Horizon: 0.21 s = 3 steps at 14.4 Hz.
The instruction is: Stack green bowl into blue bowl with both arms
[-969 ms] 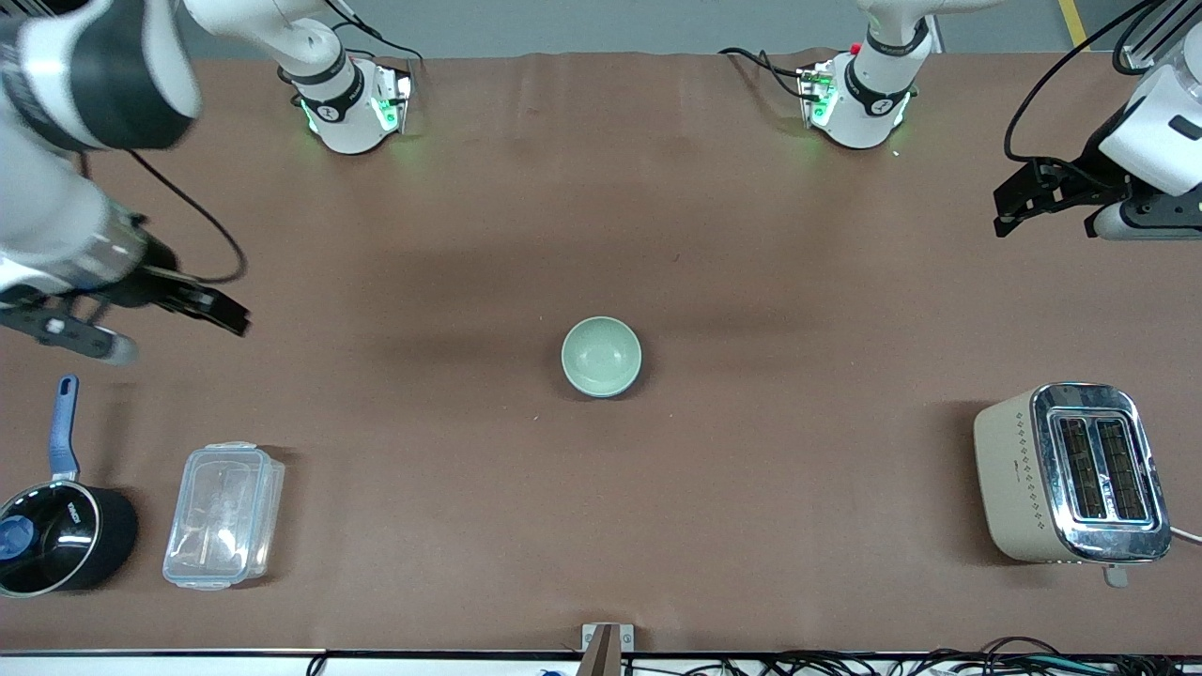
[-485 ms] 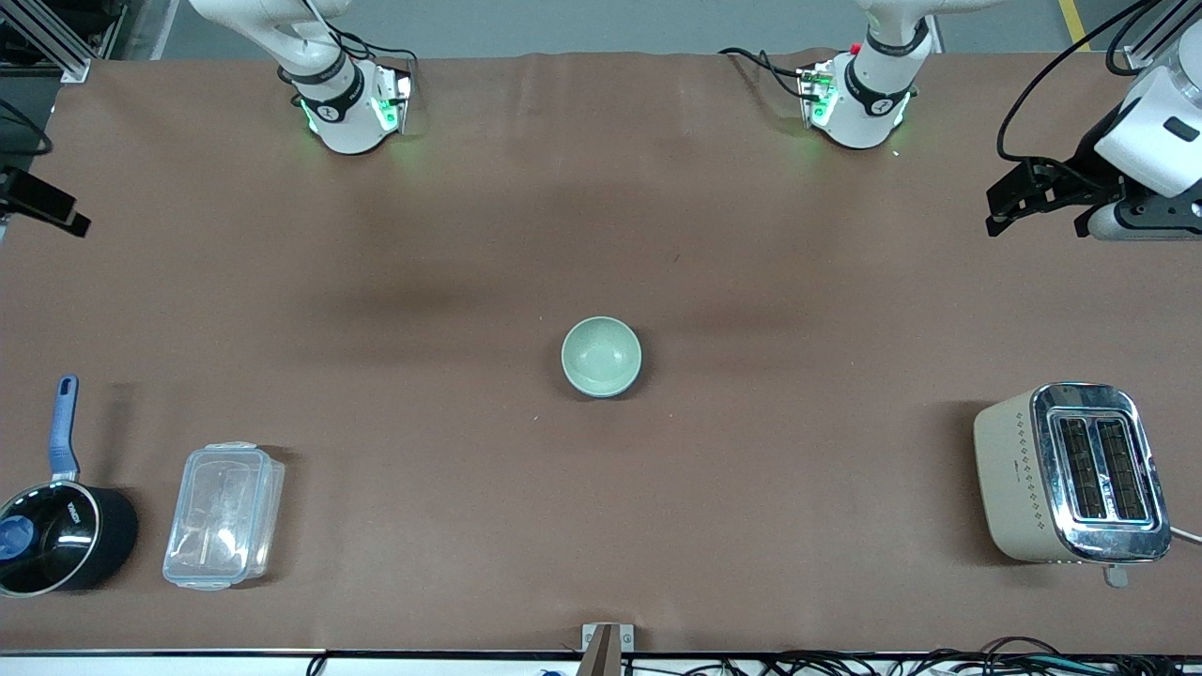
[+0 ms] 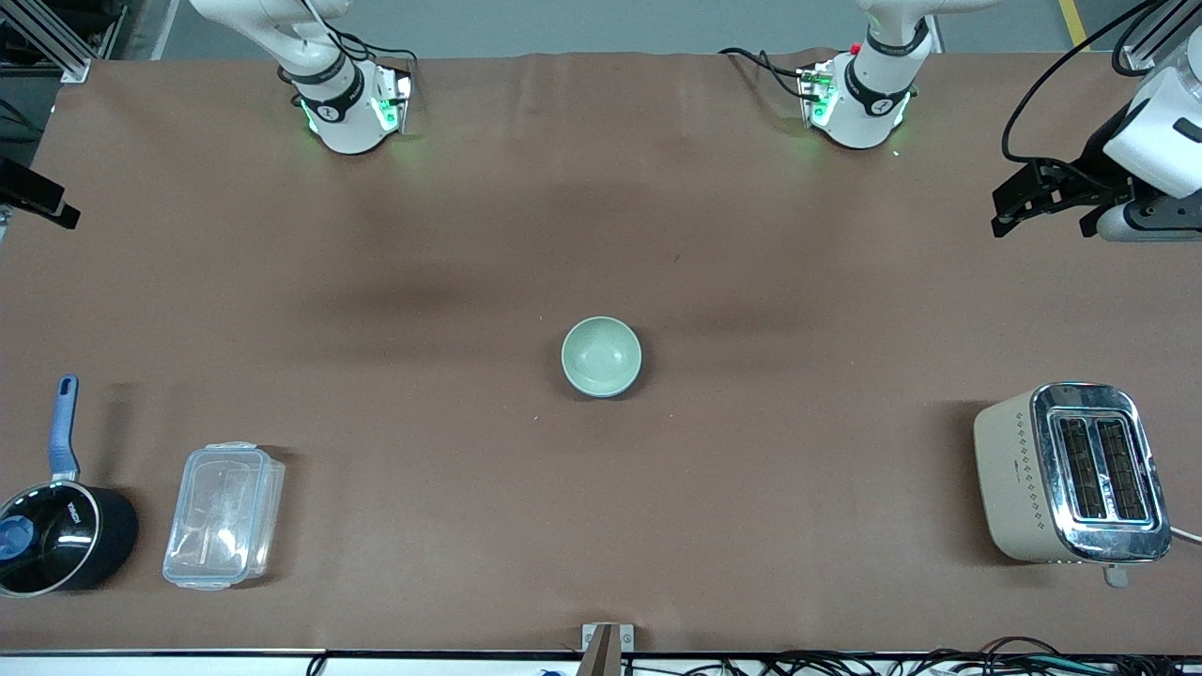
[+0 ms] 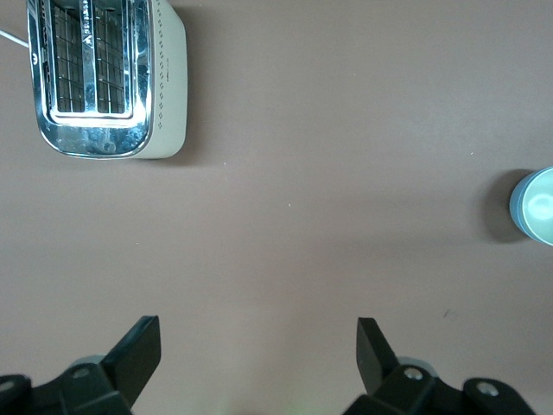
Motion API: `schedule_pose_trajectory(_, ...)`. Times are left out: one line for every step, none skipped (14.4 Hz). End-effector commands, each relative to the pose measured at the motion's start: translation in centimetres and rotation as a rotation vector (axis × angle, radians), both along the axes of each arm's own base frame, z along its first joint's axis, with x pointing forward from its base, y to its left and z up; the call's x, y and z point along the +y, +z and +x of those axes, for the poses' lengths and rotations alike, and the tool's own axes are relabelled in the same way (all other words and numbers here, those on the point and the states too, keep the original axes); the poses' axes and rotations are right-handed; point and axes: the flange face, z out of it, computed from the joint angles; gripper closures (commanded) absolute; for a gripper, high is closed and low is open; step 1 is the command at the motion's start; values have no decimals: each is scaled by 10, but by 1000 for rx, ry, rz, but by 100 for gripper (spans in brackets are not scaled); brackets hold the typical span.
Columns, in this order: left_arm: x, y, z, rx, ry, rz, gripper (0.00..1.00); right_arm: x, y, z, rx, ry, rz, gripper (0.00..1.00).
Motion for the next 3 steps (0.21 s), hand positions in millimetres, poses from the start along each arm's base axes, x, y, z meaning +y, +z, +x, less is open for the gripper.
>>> schedule_pose_trajectory(3,5,-6,-9,10,-7,0,4,4,-1,-5,20,6,0)
schedule_pose_trajectory(3,5,-6,-8,10,-3,0,4,4,0,-9,23,6,0)
schedule_pose_trajectory(4,6,-6,-13,6,11,0,4,4,2,-23,26,6,0)
